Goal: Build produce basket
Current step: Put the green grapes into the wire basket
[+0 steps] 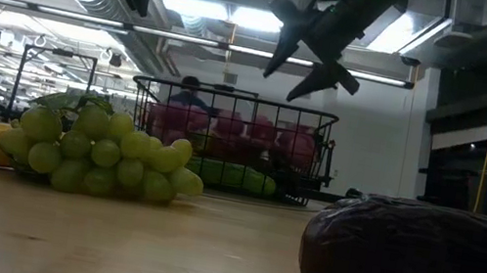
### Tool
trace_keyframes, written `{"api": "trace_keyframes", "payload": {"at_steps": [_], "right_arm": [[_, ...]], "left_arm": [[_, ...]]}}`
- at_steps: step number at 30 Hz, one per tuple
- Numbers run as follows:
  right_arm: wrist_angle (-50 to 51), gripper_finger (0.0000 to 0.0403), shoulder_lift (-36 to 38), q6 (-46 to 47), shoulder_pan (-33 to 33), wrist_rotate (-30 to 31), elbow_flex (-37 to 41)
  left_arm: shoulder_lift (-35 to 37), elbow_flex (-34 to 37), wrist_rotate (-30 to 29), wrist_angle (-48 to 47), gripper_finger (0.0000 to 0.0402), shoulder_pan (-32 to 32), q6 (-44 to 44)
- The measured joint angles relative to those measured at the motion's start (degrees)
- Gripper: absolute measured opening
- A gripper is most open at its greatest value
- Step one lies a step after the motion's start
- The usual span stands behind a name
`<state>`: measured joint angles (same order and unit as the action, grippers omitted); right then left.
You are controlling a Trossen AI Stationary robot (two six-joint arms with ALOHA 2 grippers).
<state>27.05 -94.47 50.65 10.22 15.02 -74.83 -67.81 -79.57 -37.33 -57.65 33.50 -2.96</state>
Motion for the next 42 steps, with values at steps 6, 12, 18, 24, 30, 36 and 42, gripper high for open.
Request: {"api": "trace_keyframes", "payload": {"at_steps": [6, 12, 18, 24, 30, 36, 42], "right_arm": [[-1.1, 0.027, 2.0, -2.2, 0.0, -0.1, -0.1], [-1.0, 0.027, 4.5, -4.9, -0.3, 0.3, -0.1], [1.7, 0.0271, 5.3, -6.1, -1.0, -0.1, -0.1], [8.4, 0.0271, 8.6, -5.0, -1.0, -1.2, -0.1], [12.5, 0.0271, 10.0, -2.9, -2.2, 0.5, -0.1], [24.2, 0.0271, 10.0, -1.9, -2.6, -0.8, -0.1], [37.1, 0.0271, 10.2, 7.1, -3.8, -5.1, -0.1]], "left_arm": [[0.0, 0.0, 0.0, 0.0, 0.0208, 0.0, 0.0], [0.0, 0.0, 0.8, 0.0, 0.0208, 0.0, 0.0], [0.0, 0.0, 0.9, -0.4, 0.0208, 0.0, 0.0], [0.0, 0.0, 0.9, -0.4, 0.0208, 0.0, -0.1], [0.0, 0.0, 0.9, -0.4, 0.0208, 0.0, -0.1], [0.0, 0.0, 0.9, -0.4, 0.0208, 0.0, -0.1], [0.0, 0.0, 0.9, -0.4, 0.0208, 0.0, -0.1]]}}
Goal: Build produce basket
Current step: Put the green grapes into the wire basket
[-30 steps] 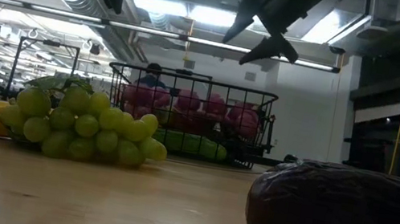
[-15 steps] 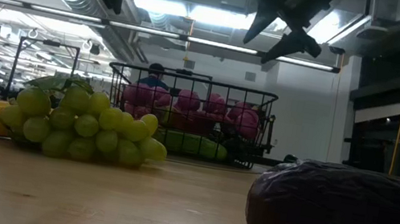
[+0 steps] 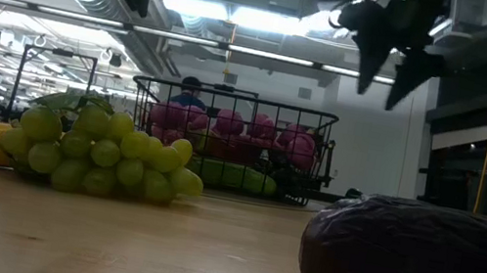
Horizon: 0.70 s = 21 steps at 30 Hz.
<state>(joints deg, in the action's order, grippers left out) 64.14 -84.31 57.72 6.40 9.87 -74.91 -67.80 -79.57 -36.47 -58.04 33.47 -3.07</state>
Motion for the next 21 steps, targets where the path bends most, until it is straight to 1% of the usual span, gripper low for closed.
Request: {"api": "trace_keyframes", "payload": {"at_steps": [3, 8, 15, 21], "right_arm": [[2.5, 0.0271, 0.0, 3.3, -1.4, -0.1, 0.0], [3.3, 0.0271, 0.0, 5.9, -4.0, -0.6, 0.0], [4.5, 0.0271, 0.0, 6.4, -8.2, -0.6, 0.0], [4.4, 0.0271, 0.0, 6.5, -10.5, -0.5, 0.0]], "left_arm": [[0.0, 0.0, 0.0, 0.0, 0.0208, 0.0, 0.0], [0.0, 0.0, 0.0, 0.0, 0.0208, 0.0, 0.0], [0.0, 0.0, 0.0, -0.9, 0.0208, 0.0, 0.0], [0.0, 0.0, 0.0, -1.6, 0.0208, 0.0, 1.3]]}}
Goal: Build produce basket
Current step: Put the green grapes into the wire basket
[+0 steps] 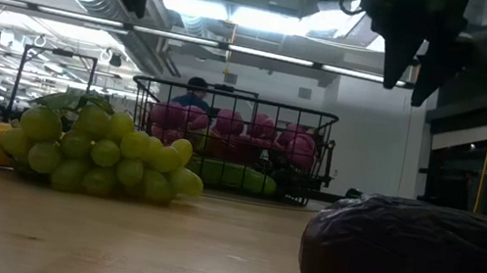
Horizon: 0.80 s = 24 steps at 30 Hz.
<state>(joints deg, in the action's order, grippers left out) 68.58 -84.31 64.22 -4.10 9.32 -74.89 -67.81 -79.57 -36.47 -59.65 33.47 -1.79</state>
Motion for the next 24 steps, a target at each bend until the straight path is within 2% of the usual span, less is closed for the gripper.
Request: {"api": "trace_keyframes", "payload": {"at_steps": [14, 19, 24], "right_arm": [[-2.3, 0.0271, 0.0, -0.2, -2.2, -0.3, 0.0], [-3.2, 0.0271, 0.0, -1.5, -2.4, -7.1, 0.1], [-3.2, 0.0271, -0.1, 0.1, -4.7, -9.5, 1.3]], "left_arm": [[0.0, 0.0, 0.0, -1.2, 0.0208, 0.0, 1.4], [0.0, 0.0, 0.0, -1.2, 0.0208, 0.0, 1.4], [0.0, 0.0, 0.0, -1.2, 0.0208, 0.0, 1.4]]}}
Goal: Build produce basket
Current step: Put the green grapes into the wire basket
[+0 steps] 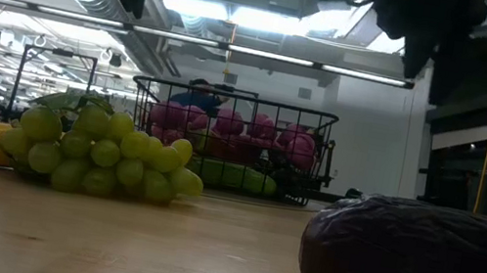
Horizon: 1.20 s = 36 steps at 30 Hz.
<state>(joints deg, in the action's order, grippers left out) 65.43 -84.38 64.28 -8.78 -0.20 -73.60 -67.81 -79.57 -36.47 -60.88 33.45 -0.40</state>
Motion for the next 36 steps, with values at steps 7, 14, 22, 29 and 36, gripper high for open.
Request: {"api": "trace_keyframes", "payload": {"at_steps": [7, 14, 22, 29, 36], "right_arm": [[-0.6, 0.0271, 0.0, 5.9, -4.3, -0.8, 2.7], [-1.2, 0.0271, 0.0, 13.1, -6.6, -3.6, 4.5], [-1.1, 0.0271, 0.0, 19.5, -10.2, -5.1, 4.6], [-0.5, 0.0271, -2.3, 22.7, -12.7, -5.1, 4.6], [-2.5, 0.0271, -8.6, 28.8, -13.7, -16.4, 4.6]], "left_arm": [[0.0, 0.0, 0.0, 0.0, 0.0208, 0.0, 0.1], [0.0, 0.0, 0.0, 0.0, 0.0208, 0.0, 0.2], [0.0, 0.0, 0.0, 0.0, 0.0208, 0.0, 0.2], [0.0, 0.0, 0.0, 0.0, 0.0208, 0.0, 0.2], [0.0, 0.0, 0.0, 0.0, 0.0208, 0.0, 0.2]]}}
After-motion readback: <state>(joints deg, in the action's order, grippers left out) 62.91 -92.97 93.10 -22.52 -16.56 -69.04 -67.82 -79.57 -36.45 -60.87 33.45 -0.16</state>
